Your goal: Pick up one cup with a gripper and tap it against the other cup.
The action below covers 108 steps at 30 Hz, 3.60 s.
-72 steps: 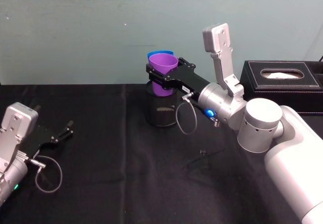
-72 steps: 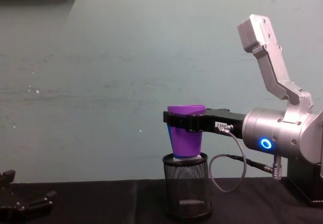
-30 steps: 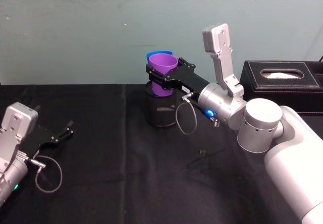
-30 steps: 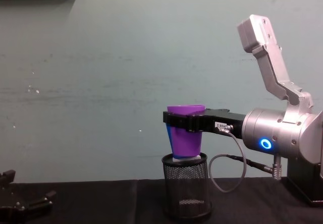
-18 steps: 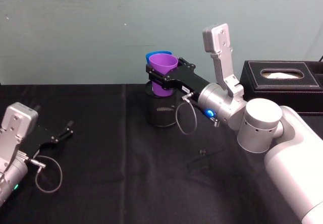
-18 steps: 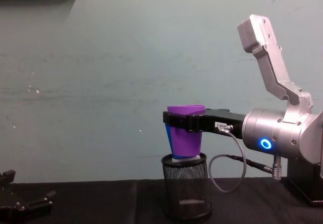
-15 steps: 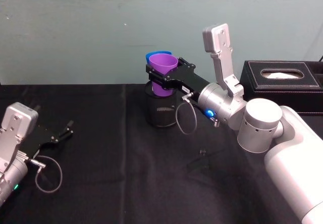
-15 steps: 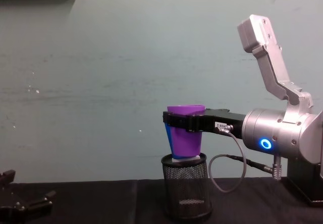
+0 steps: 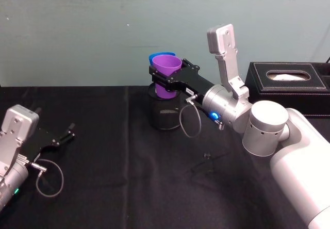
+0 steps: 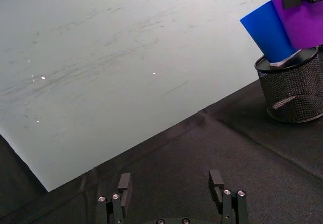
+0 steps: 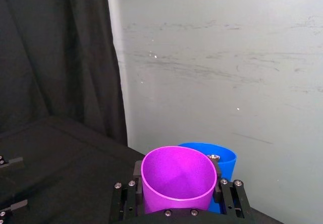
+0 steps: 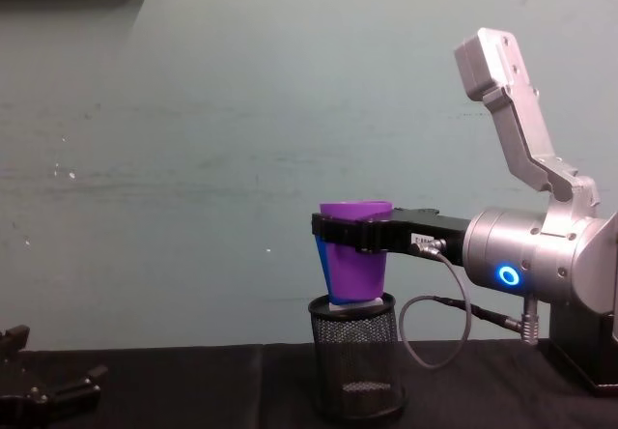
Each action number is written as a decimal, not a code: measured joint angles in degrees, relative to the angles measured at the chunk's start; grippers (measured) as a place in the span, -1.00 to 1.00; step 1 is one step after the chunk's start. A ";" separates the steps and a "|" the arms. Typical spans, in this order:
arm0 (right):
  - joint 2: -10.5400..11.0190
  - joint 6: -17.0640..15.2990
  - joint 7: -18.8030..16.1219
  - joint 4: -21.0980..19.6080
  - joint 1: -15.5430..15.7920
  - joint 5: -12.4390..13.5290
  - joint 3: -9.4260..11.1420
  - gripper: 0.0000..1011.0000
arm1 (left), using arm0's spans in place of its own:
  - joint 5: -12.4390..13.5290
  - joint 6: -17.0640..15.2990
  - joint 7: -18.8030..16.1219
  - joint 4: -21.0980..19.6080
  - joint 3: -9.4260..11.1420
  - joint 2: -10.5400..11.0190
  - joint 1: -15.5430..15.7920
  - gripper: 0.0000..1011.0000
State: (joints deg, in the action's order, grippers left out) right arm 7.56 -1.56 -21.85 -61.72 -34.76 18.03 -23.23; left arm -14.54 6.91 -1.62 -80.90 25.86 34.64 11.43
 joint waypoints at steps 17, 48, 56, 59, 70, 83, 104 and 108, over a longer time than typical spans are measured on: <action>0.00 0.00 0.00 0.00 0.00 0.00 0.00 0.48 | 0.00 0.00 0.00 0.00 0.00 0.00 0.00 0.98; 0.00 0.00 0.00 0.00 0.00 0.00 0.00 0.48 | 0.00 0.00 0.00 0.00 0.00 0.00 0.00 0.98; 0.00 0.00 0.00 0.00 0.00 0.00 0.00 0.48 | 0.00 0.00 0.00 0.00 0.00 0.00 0.00 0.98; 0.00 0.00 0.00 0.00 0.00 0.00 0.00 0.48 | 0.00 0.00 0.00 0.00 0.00 0.00 0.00 0.98; 0.00 0.00 0.00 0.00 0.00 0.00 0.00 0.48 | 0.00 0.00 0.00 0.00 0.00 0.00 0.00 0.98; 0.00 0.00 0.00 0.00 0.00 0.00 0.00 0.48 | 0.00 0.00 0.00 0.00 0.00 0.00 0.00 0.98; 0.00 0.00 0.00 0.00 0.00 0.00 0.00 0.48 | 0.00 0.00 0.00 0.00 0.00 0.00 0.00 0.98; 0.00 0.00 0.00 0.00 0.00 0.00 0.00 0.48 | 0.00 0.00 0.00 0.00 0.00 0.00 0.00 0.98</action>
State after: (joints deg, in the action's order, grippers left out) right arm 7.55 -1.56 -21.85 -61.72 -34.76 18.03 -23.23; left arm -14.55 6.91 -1.62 -80.90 25.86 34.65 11.43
